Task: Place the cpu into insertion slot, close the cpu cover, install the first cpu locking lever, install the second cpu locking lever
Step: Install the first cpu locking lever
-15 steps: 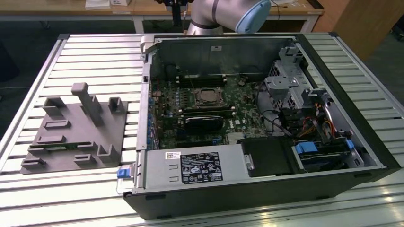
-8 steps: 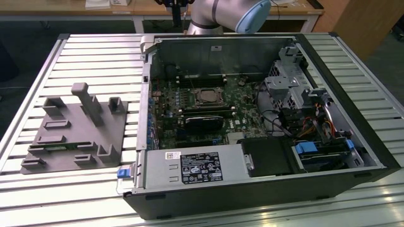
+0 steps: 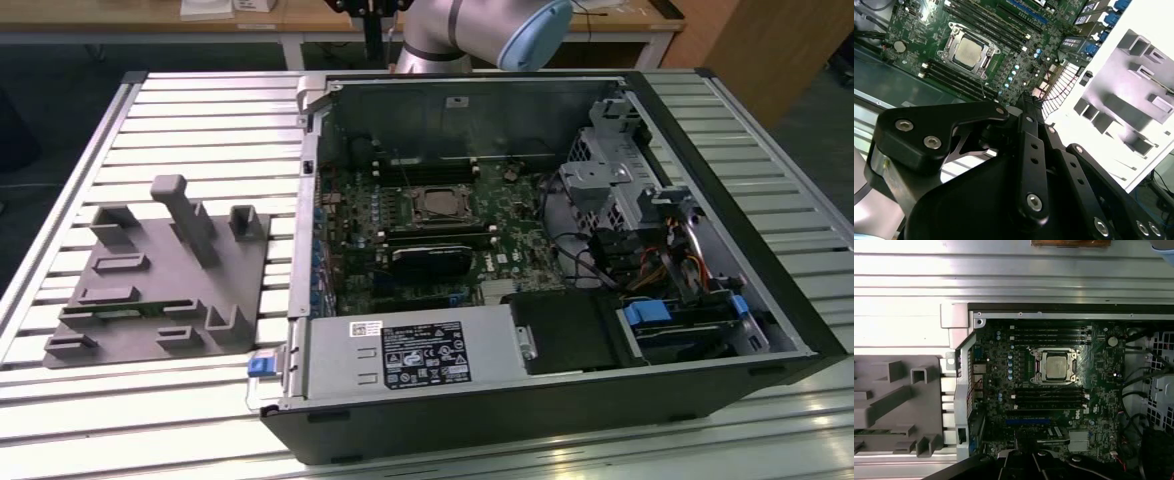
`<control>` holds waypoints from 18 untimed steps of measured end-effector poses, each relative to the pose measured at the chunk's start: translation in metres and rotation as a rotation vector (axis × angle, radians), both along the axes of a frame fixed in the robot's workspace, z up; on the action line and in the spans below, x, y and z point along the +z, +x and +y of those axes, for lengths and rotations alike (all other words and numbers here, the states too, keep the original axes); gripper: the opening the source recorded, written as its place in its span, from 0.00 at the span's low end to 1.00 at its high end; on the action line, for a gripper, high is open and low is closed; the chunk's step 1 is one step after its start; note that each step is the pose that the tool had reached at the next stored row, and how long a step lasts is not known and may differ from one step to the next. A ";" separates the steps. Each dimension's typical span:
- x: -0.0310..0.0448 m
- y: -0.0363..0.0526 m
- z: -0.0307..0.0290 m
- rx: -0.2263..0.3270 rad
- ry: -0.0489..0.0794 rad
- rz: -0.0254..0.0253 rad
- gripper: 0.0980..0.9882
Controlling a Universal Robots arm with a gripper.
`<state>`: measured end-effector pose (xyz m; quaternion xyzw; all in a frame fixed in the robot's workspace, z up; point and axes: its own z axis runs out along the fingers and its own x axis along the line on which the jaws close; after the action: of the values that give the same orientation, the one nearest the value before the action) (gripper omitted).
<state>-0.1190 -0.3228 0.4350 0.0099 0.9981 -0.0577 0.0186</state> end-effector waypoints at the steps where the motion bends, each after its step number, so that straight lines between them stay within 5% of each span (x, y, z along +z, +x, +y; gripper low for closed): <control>1: -0.0009 0.0000 0.0000 0.000 0.000 0.0000 0.01; 18: -0.0225 0.0002 0.0000 0.000 0.001 0.0001 0.01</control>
<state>-0.1188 -0.3228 0.4125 0.0098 0.9981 -0.0574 0.0186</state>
